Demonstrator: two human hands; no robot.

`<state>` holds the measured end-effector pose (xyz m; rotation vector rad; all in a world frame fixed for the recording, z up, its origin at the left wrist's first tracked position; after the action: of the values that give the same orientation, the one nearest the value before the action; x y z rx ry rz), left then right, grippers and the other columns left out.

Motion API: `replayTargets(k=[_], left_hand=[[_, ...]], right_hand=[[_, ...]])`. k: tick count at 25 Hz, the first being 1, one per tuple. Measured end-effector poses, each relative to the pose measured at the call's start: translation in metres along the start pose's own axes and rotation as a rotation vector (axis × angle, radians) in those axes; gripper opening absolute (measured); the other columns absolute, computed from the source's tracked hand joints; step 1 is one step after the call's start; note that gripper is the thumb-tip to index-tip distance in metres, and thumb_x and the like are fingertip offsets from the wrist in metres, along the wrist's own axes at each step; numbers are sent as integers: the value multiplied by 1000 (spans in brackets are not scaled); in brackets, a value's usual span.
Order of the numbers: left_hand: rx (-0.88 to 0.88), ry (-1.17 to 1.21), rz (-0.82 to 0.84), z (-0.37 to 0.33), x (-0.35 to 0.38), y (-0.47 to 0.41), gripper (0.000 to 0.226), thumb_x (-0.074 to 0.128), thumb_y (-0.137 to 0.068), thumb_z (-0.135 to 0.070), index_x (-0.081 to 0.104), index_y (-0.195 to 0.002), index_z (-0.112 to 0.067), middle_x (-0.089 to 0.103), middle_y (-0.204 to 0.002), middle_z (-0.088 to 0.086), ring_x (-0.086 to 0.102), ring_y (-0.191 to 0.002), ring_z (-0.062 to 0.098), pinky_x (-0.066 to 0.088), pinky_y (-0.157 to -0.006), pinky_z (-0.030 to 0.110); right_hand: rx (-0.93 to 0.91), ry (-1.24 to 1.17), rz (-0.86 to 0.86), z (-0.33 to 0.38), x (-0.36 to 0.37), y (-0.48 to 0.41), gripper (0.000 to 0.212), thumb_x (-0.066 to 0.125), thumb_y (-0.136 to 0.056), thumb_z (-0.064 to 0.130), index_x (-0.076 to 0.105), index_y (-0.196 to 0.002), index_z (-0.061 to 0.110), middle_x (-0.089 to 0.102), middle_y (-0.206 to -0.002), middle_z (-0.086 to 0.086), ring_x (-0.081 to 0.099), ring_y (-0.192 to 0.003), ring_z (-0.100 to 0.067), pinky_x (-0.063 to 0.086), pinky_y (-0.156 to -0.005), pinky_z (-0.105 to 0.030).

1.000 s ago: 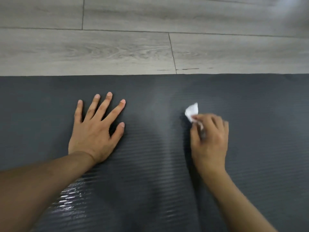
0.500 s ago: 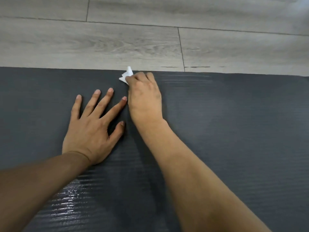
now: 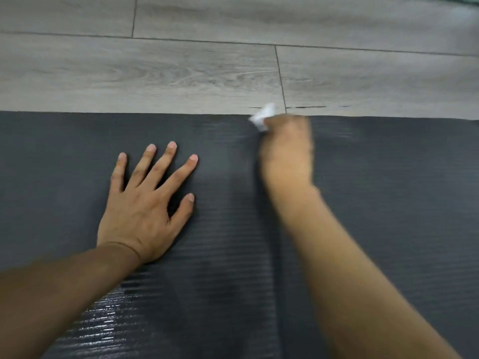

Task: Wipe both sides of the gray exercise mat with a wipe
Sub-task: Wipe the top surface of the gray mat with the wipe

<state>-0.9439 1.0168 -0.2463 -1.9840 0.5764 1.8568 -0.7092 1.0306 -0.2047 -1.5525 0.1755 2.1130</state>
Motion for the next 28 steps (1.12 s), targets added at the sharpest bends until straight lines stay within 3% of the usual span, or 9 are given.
replayTargets(k=[2,4,8,10,15,17,21,23,28], left_hand=[[-1,17,3,1,-2,0,65,25,-99,-56,20,-161,-36,20,-169,-1,18,-156,28,12,-123,61],[-16,43,-10,2,-1,0,70,23,-99,-56,19,-162,-27,19,-168,-3,17,-156,25,10,-124,60],[-37,52,-30,4,-1,0,73,22,-99,-56,18,-162,-19,19,-168,-4,16,-156,24,8,-125,58],[-39,45,-37,4,0,-1,72,21,-99,-53,19,-162,-18,19,-168,-4,17,-156,24,7,-125,58],[-31,47,-56,4,-1,0,66,20,-101,-44,22,-162,-17,22,-168,-2,20,-155,25,10,-124,59],[-33,59,-58,5,-1,-1,65,19,-101,-41,22,-162,-17,22,-168,-1,20,-155,25,10,-124,59],[-55,64,-66,4,0,-2,66,19,-100,-40,21,-162,-18,21,-168,-2,20,-155,26,7,-124,58],[-49,64,-67,4,1,-3,65,18,-101,-40,20,-162,-18,21,-168,-3,19,-155,25,6,-125,58],[-26,86,-35,3,1,-3,64,17,-101,-38,19,-162,-18,18,-169,-2,15,-156,25,5,-125,58]], right_hand=[[-420,-11,148,88,27,41,20,56,-85,4,71,-96,11,65,-96,-9,51,-95,-28,41,-81,-33],[-542,45,127,82,22,42,16,58,-83,3,70,-88,12,65,-88,-7,53,-88,-29,41,-77,-33],[122,269,-59,-100,-50,5,28,48,-89,6,71,-104,11,66,-93,-17,49,-89,-37,38,-81,-40],[289,268,-119,-123,-59,13,31,45,-88,4,70,-105,9,64,-95,-20,49,-90,-37,37,-82,-42],[-390,7,-5,78,16,70,22,52,-80,0,71,-89,7,64,-85,-11,50,-82,-31,41,-75,-36],[-524,32,7,71,9,69,18,60,-80,0,71,-90,9,65,-84,-9,51,-81,-31,40,-75,-35],[109,302,-64,-125,-63,25,30,46,-89,6,71,-104,8,62,-93,-20,49,-88,-38,38,-83,-42],[369,324,-112,-155,-75,32,33,44,-88,5,70,-106,7,60,-95,-22,49,-93,-39,36,-84,-41],[-305,-56,-27,92,18,99,25,47,-82,9,71,-92,8,64,-86,-10,51,-84,-29,38,-76,-35]])
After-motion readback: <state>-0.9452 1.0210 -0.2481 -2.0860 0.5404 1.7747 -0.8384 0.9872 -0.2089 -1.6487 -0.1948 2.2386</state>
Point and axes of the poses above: each hand's wrist, its own y-axis away from the middle knuckle, its own x-axis out of the palm, z = x × y, the point moved 9 cm from there along -y, towards the middle knuckle
